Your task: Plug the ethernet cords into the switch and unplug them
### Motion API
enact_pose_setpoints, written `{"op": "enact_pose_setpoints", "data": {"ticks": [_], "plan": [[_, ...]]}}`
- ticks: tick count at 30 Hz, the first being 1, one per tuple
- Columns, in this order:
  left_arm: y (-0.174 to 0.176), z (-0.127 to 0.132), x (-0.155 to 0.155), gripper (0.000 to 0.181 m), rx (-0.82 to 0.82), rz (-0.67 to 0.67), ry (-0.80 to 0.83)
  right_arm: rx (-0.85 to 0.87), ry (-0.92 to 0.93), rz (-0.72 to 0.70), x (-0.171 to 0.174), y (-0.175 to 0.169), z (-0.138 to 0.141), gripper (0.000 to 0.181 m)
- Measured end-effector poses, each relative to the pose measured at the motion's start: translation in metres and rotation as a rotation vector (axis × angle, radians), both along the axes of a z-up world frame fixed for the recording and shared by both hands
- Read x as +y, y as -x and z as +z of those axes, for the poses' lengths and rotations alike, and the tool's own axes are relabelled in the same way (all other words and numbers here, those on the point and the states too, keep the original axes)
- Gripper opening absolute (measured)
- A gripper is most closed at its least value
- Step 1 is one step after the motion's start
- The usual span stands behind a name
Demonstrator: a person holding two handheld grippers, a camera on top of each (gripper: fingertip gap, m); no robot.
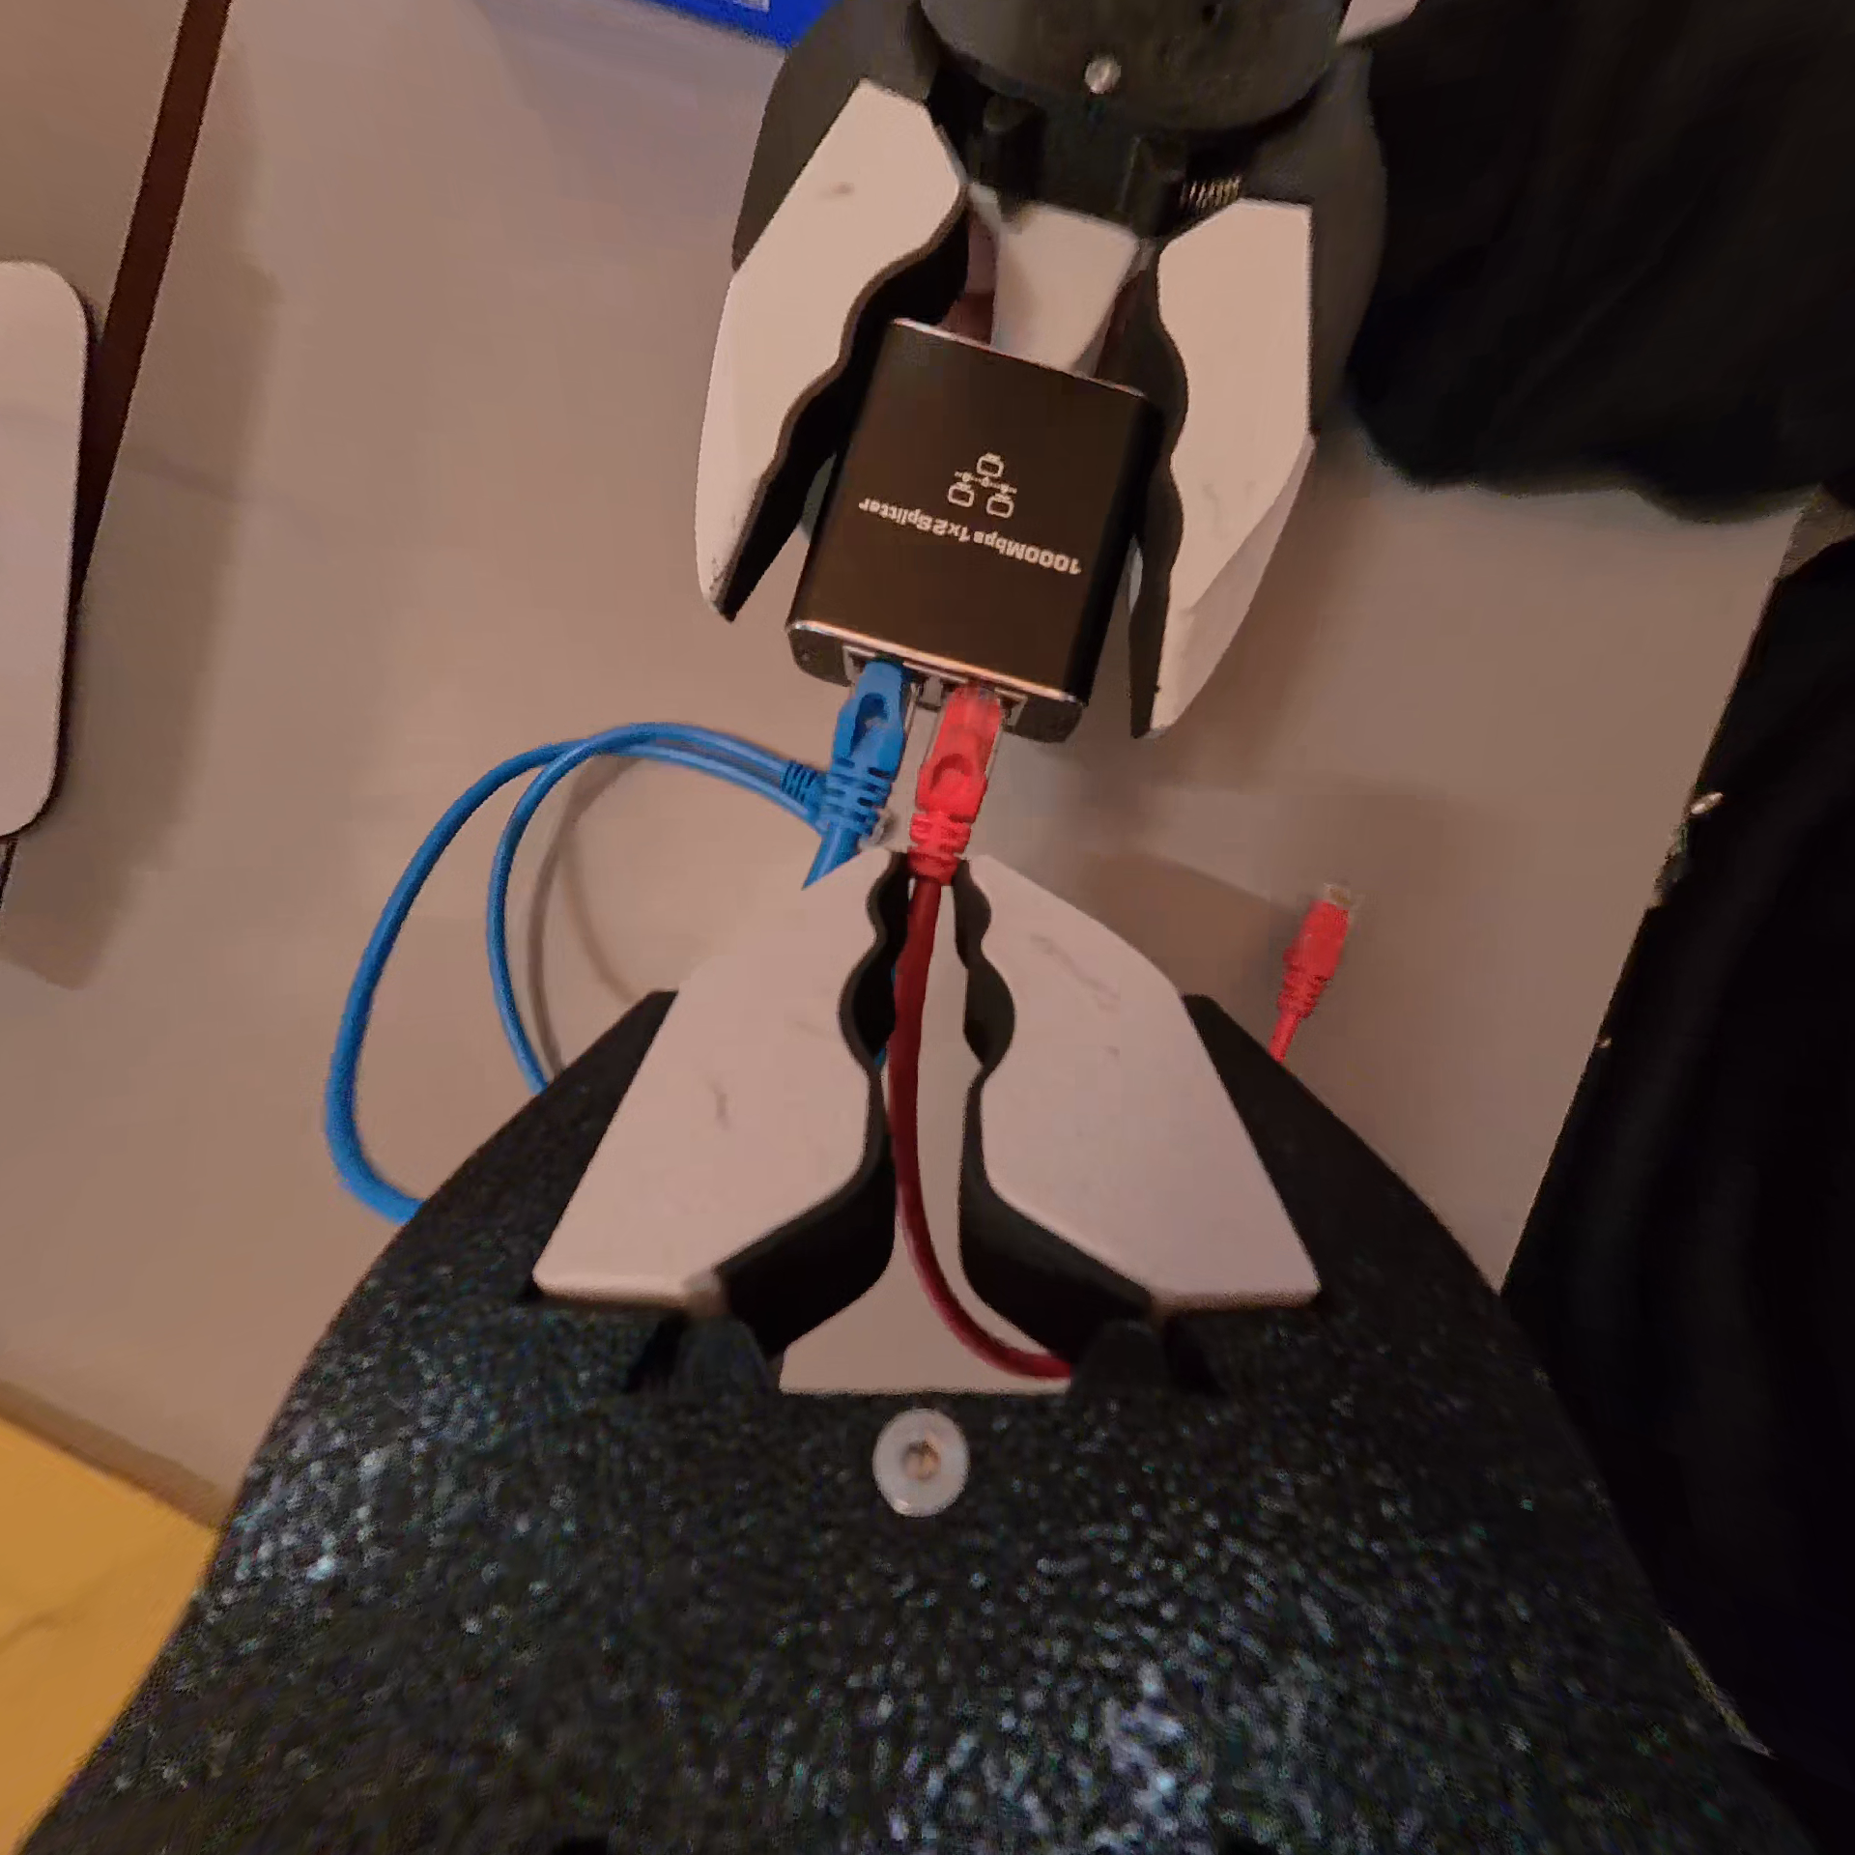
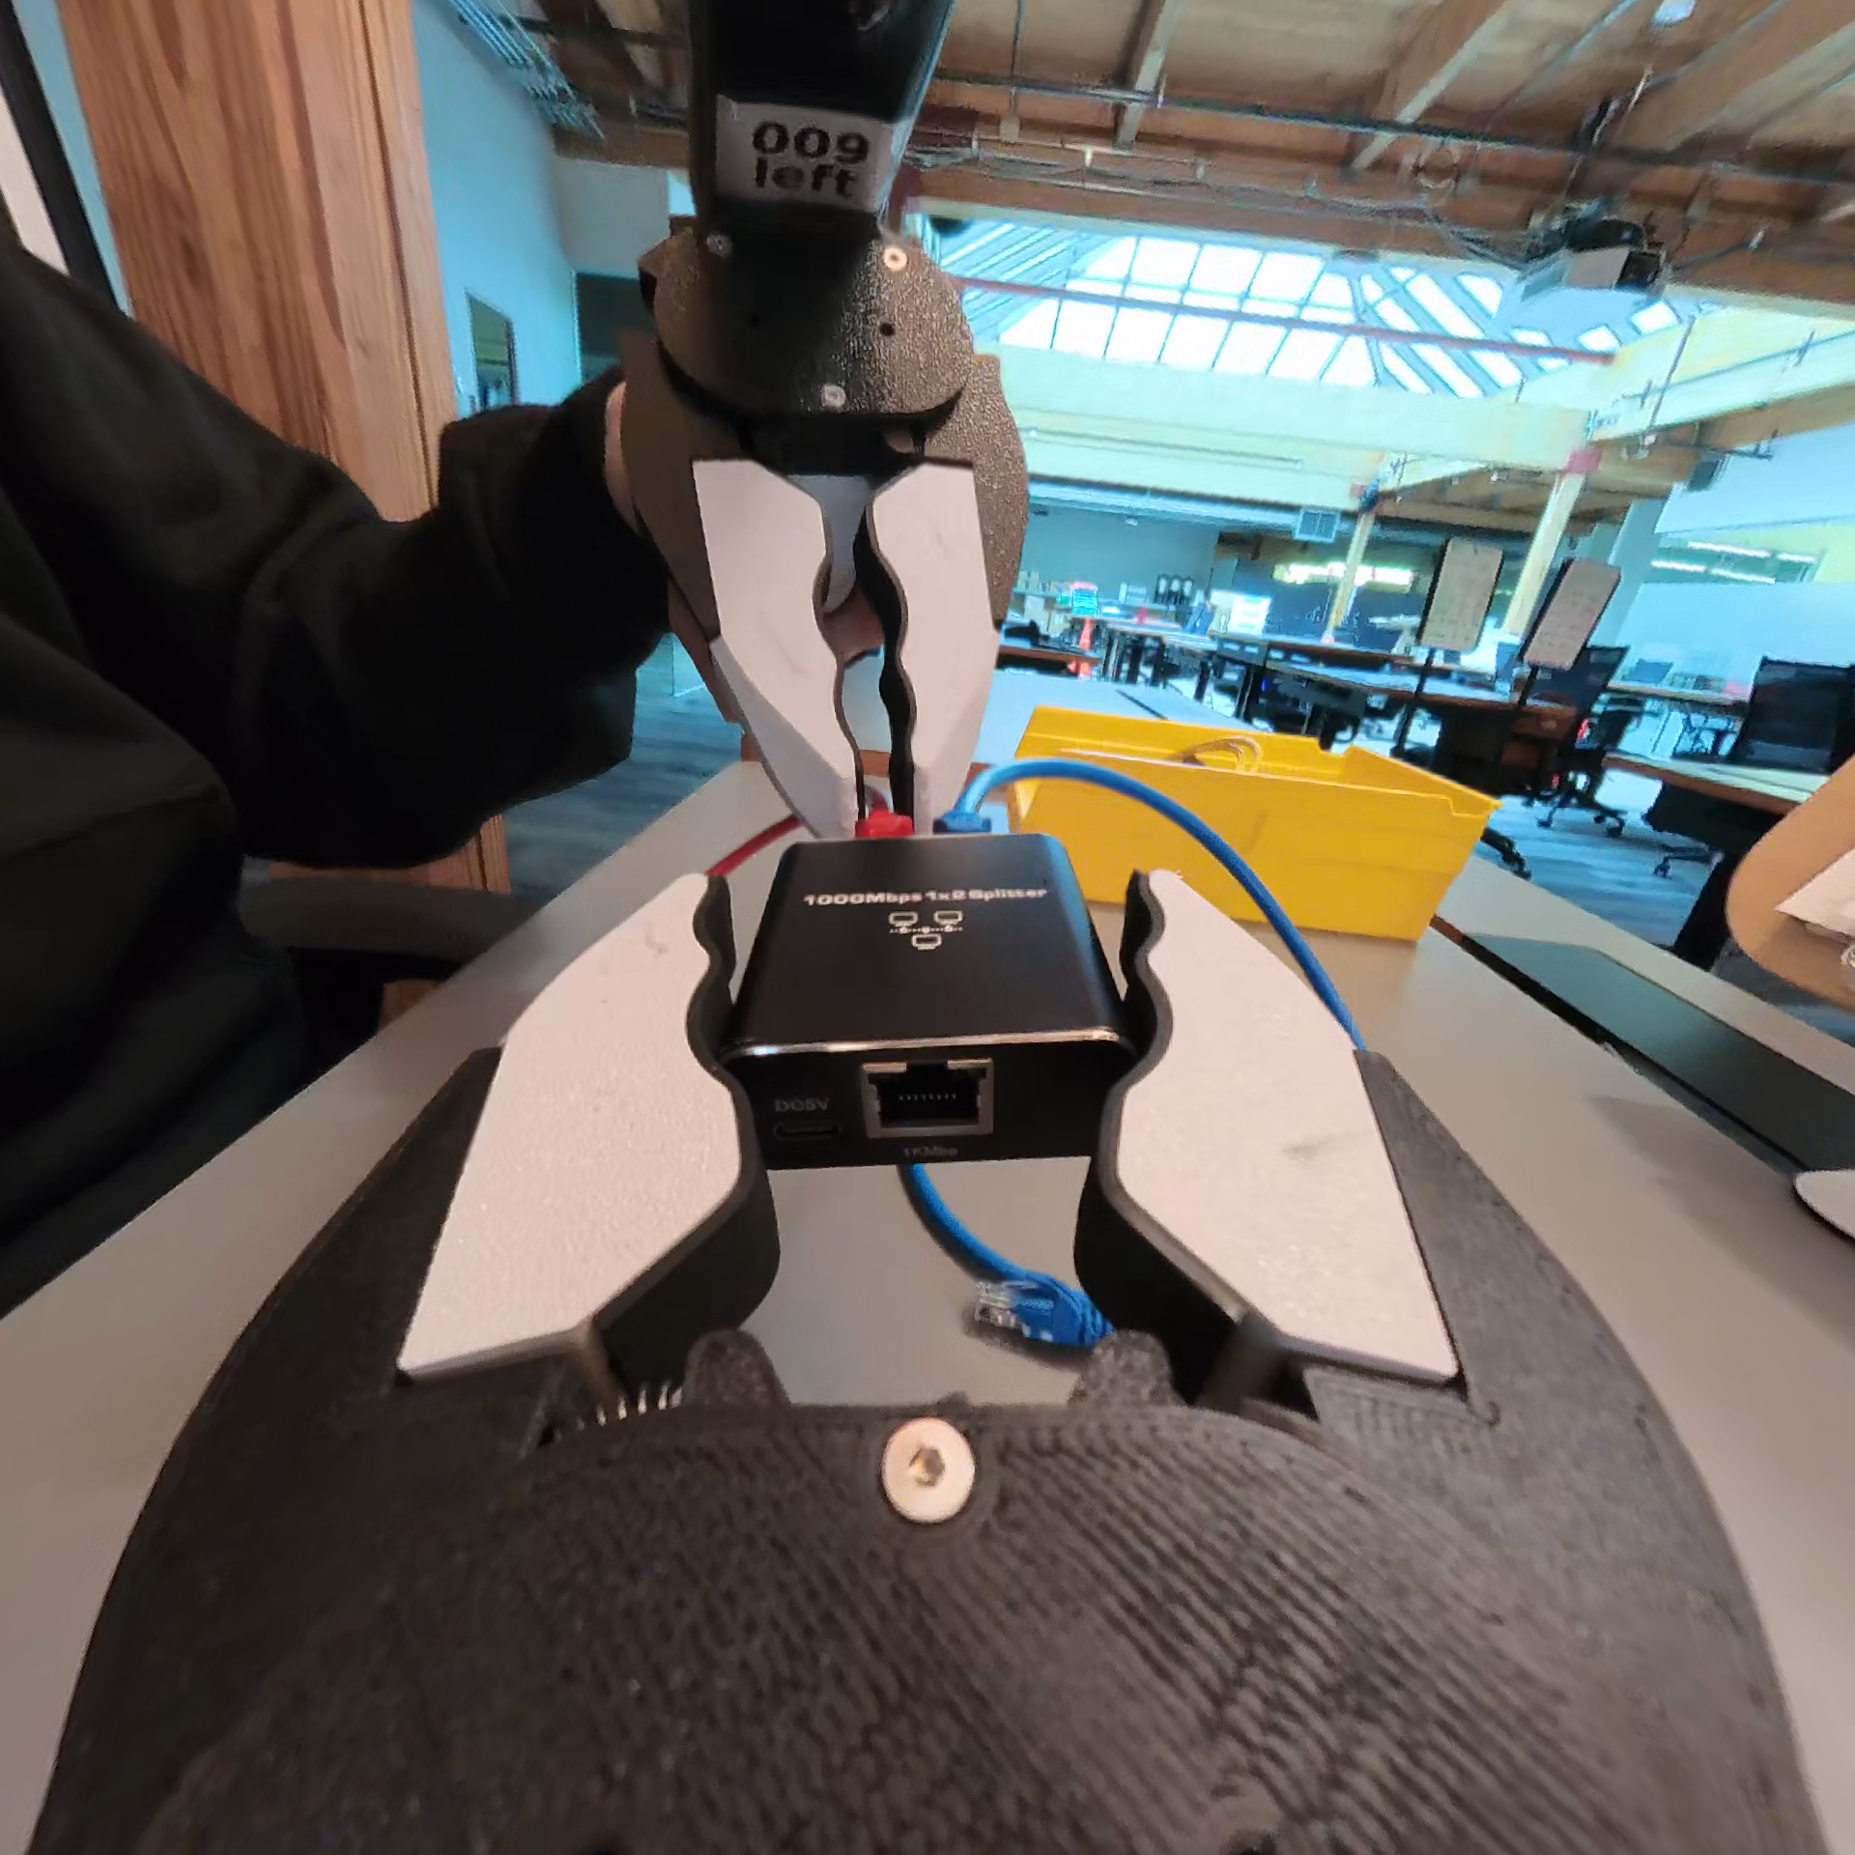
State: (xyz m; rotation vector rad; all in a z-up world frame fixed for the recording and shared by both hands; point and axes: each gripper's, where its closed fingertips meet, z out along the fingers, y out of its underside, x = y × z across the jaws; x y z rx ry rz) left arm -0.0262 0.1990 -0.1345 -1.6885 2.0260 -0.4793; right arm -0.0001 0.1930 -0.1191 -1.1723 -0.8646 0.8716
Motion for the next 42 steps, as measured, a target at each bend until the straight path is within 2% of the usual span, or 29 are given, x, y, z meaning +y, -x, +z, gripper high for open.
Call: {"op": "enact_pose_setpoints", "data": {"ticks": [6,11,15,17,19,22,24,26,29,32,34,39,42], "plan": [[-0.009,0.016,0.001,0.007,-0.175,-0.013,0.027,0.095,0.036,0.004,0.003,-0.001,0.006,0.074],[-0.004,0.008,0.003,0.007,-0.153,-0.015,-0.029,0.080,0.066,0.014,0.005,0.007,-0.001,0.074],[0.000,0.003,0.007,0.008,-0.158,-0.014,-0.061,0.008,0.010,-0.063,0.009,0.007,-0.003,0.074],[-0.003,0.007,0.011,0.009,-0.235,-0.004,-0.069,0.000,-0.044,-0.118,0.011,0.003,0.006,0.074],[-0.004,0.022,0.017,0.013,-0.362,0.077,-0.041,0.029,-0.074,-0.206,0.015,-0.006,0.015,0.074],[0.012,0.056,0.041,0.032,-0.624,0.372,-0.027,0.056,-0.104,-0.359,0.023,-0.027,0.024,0.074],[0.021,0.064,0.036,0.035,-0.812,0.483,0.158,0.059,-0.136,-0.439,0.026,-0.036,0.031,0.074],[0.017,0.054,0.018,0.038,-0.906,0.516,0.492,0.011,-0.181,-0.497,0.027,-0.036,0.034,0.073],[-0.001,0.028,0.002,0.047,-0.919,0.495,0.909,-0.093,-0.258,-0.584,0.027,-0.026,0.033,0.073],[-0.020,0.026,-0.004,0.048,-0.955,0.409,1.235,-0.191,-0.308,-0.602,0.025,-0.010,0.026,0.073],[-0.028,0.026,-0.005,0.047,-0.939,0.349,1.340,-0.219,-0.318,-0.589,0.023,-0.001,0.022,0.074],[-0.037,0.025,-0.002,0.024,-0.892,0.277,1.367,-0.254,-0.325,-0.541,0.020,0.014,0.016,0.074],[-0.033,0.020,-0.005,0.024,-0.810,0.217,1.365,-0.265,-0.315,-0.390,0.009,0.019,0.009,0.079]]}}
